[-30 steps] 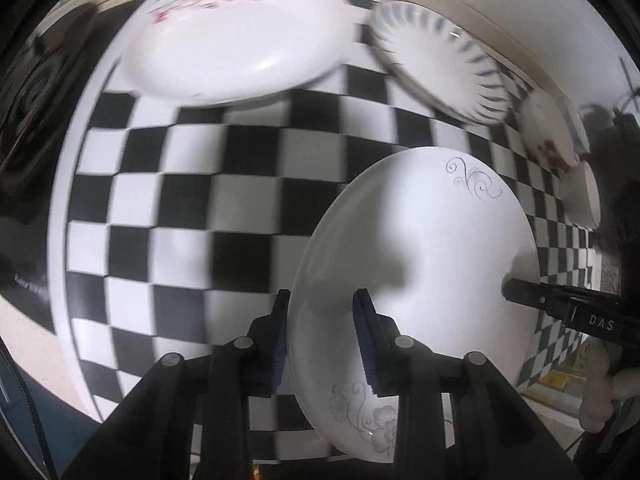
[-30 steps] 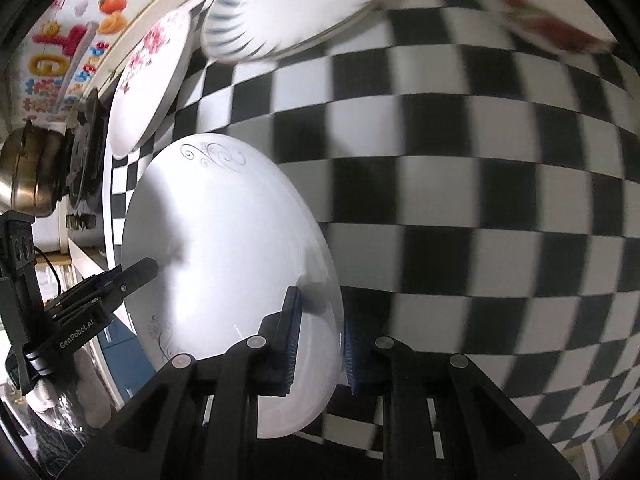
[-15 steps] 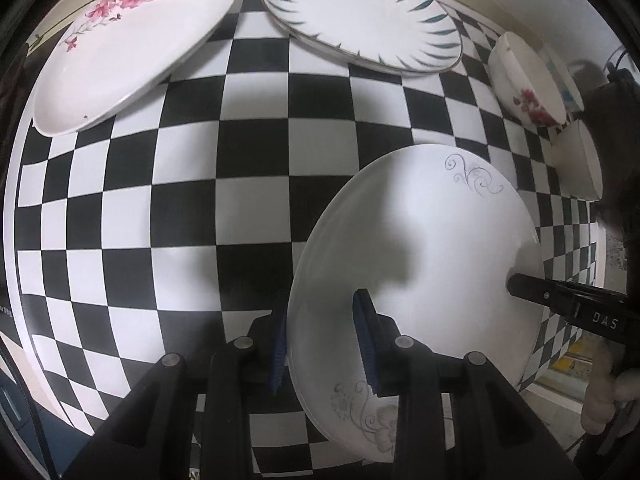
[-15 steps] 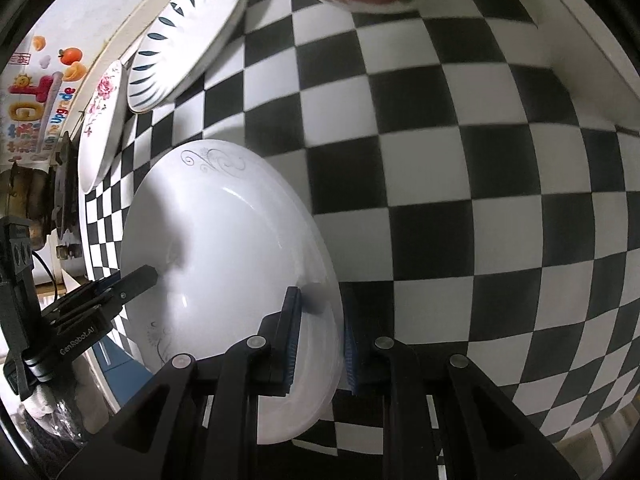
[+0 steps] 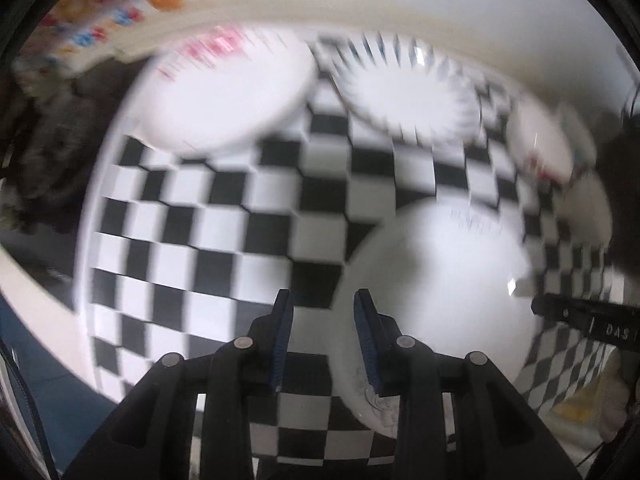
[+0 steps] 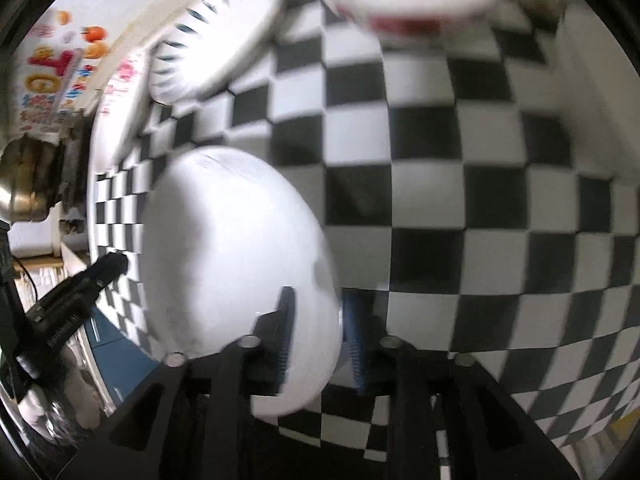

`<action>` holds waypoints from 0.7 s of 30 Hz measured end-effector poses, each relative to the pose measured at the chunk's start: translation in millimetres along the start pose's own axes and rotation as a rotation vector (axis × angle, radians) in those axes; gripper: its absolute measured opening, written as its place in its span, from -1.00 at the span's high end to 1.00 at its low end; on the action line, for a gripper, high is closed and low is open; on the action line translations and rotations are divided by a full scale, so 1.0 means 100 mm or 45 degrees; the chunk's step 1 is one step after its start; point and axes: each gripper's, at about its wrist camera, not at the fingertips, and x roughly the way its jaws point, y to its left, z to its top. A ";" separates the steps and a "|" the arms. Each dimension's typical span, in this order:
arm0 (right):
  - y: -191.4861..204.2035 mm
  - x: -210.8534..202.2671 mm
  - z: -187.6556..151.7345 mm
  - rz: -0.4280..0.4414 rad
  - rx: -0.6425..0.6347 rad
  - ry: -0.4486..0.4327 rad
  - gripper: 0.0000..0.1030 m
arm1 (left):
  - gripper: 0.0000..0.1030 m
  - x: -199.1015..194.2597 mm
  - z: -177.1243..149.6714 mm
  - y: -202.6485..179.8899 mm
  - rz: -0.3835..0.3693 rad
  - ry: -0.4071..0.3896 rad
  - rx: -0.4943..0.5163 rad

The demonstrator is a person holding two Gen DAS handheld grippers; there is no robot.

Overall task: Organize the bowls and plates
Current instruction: 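Lift the grey-swirl plate with both tools and carry it toward the pink-flower plate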

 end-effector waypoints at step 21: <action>2.15 0.13 1.90 0.086 -0.511 -0.091 -0.52 | 0.15 0.19 0.74 1.93 -0.127 -0.135 -0.609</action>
